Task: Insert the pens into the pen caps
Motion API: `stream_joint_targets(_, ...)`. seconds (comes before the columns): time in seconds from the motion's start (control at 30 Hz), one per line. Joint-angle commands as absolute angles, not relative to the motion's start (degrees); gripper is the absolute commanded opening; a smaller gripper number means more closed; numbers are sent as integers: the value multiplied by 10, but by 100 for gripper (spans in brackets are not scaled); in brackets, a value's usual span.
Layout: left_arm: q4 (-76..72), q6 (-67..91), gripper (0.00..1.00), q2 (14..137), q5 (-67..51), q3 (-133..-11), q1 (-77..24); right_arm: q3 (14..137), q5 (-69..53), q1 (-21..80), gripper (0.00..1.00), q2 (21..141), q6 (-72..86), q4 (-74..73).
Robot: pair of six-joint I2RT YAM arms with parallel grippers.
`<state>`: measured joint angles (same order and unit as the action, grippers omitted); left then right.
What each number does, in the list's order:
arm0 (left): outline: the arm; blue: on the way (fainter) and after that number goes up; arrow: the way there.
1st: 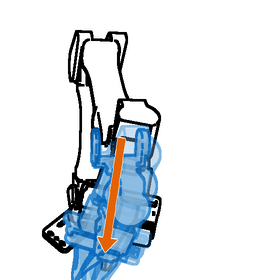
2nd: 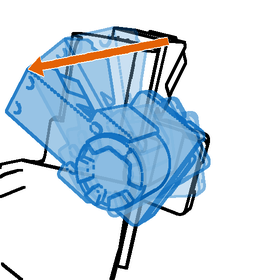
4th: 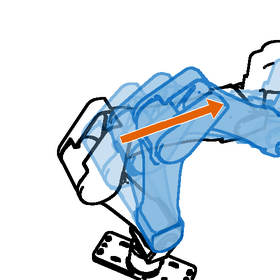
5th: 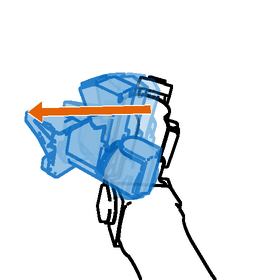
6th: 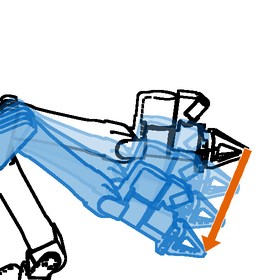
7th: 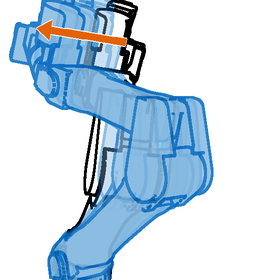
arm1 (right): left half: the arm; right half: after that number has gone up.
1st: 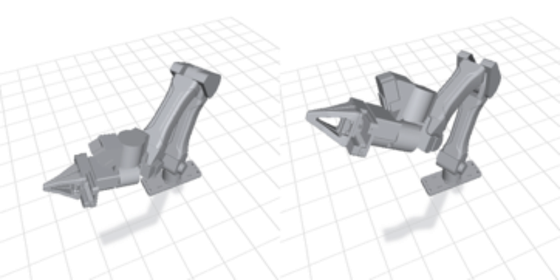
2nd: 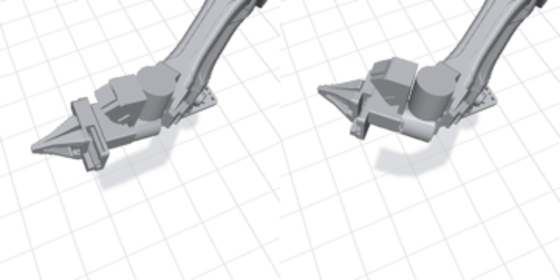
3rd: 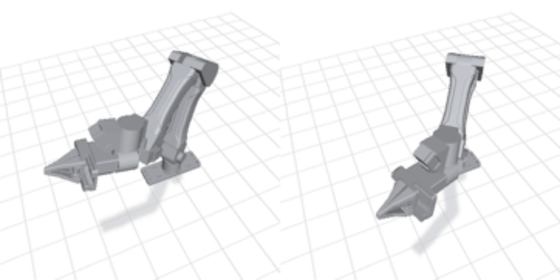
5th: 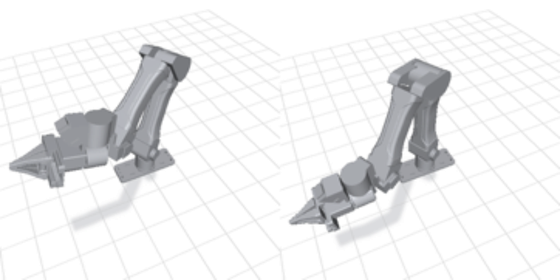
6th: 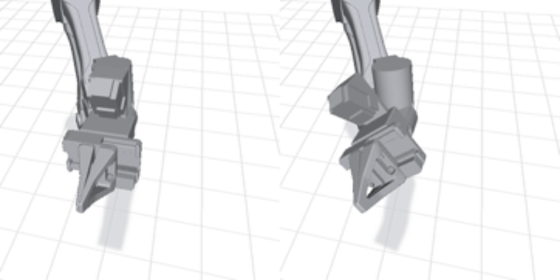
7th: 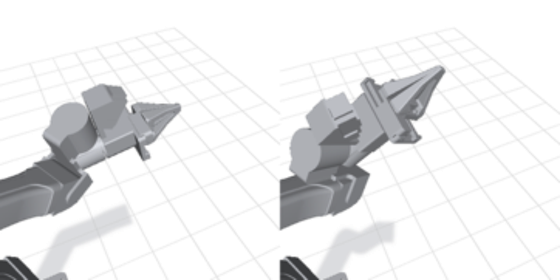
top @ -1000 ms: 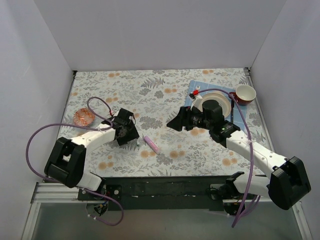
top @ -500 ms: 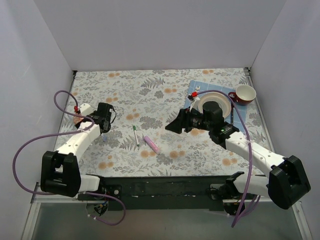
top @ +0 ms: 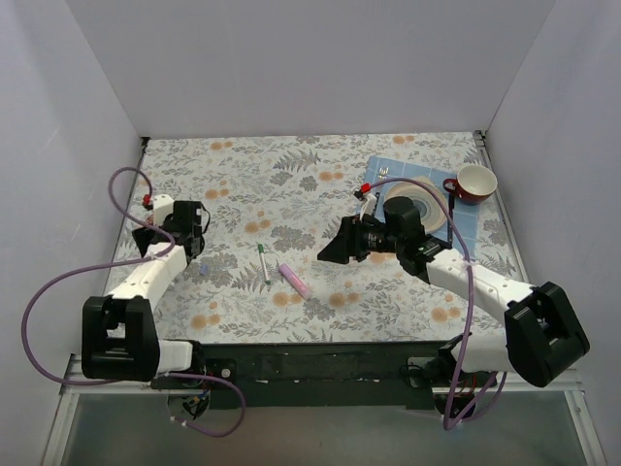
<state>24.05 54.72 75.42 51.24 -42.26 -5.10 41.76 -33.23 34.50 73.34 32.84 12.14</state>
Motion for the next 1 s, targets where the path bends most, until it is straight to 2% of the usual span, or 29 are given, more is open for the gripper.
stream_joint_targets(0.0,260,734,86,660,394,-477,38,434,-373,345,69,750,341,128)
stream_joint_targets(0.07,251,831,84,636,313,-459,47,442,-371,345,69,750,338,116)
stream_joint_targets(0.17,317,989,72,656,335,-485,47,477,-352,345,68,744,324,78)
stream_joint_targets(0.23,446,1074,70,730,370,-531,51,512,-326,345,68,741,305,36)
stream_joint_targets(0.27,500,1174,70,756,373,-580,59,522,-317,344,69,737,301,26)
stream_joint_targets(0.3,579,1206,70,780,363,-602,80,530,-303,344,69,736,296,18)
stream_joint_targets(0.33,597,1228,70,803,356,-612,91,546,-298,345,69,735,295,3)
stream_joint_targets(0.4,583,1237,71,825,321,-601,135,555,-291,345,69,730,295,1)
stream_joint_targets(0.5,523,1228,65,809,248,-554,191,555,-280,345,69,720,301,-17)
stream_joint_targets(0.6,472,1215,63,805,229,-527,203,552,-272,345,69,715,303,-21)
stream_joint_targets(0.97,454,1223,57,903,218,-526,221,555,-275,345,69,714,305,-21)
